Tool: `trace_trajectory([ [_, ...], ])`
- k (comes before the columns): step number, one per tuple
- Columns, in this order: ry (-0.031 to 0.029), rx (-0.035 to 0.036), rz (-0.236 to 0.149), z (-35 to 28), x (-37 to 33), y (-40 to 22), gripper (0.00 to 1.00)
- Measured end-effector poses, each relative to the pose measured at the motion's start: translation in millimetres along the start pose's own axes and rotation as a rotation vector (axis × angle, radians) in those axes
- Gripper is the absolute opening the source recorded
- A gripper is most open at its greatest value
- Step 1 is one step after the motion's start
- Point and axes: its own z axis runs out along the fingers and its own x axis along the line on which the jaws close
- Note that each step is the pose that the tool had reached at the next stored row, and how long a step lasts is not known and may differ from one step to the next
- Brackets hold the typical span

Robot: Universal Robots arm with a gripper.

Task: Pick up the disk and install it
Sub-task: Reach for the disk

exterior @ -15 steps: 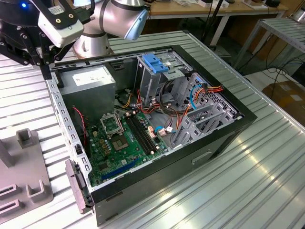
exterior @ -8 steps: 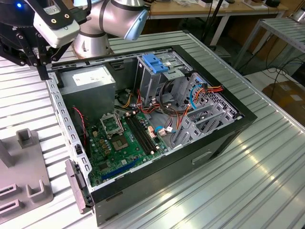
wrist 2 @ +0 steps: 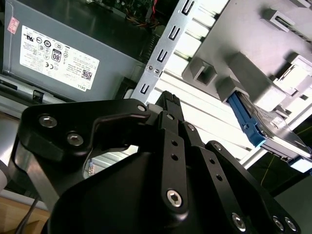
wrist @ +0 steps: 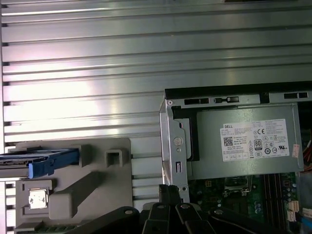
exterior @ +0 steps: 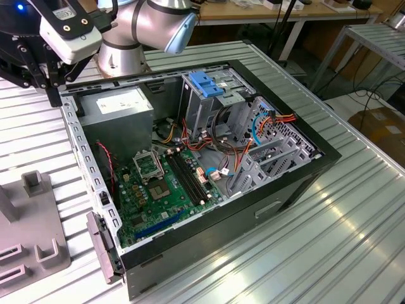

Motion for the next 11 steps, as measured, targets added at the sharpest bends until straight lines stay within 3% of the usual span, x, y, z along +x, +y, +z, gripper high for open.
trace_trajectory([
  [11, 0.0000, 0.0000, 0.000, -0.2, 8.5, -0.7, 0.10],
])
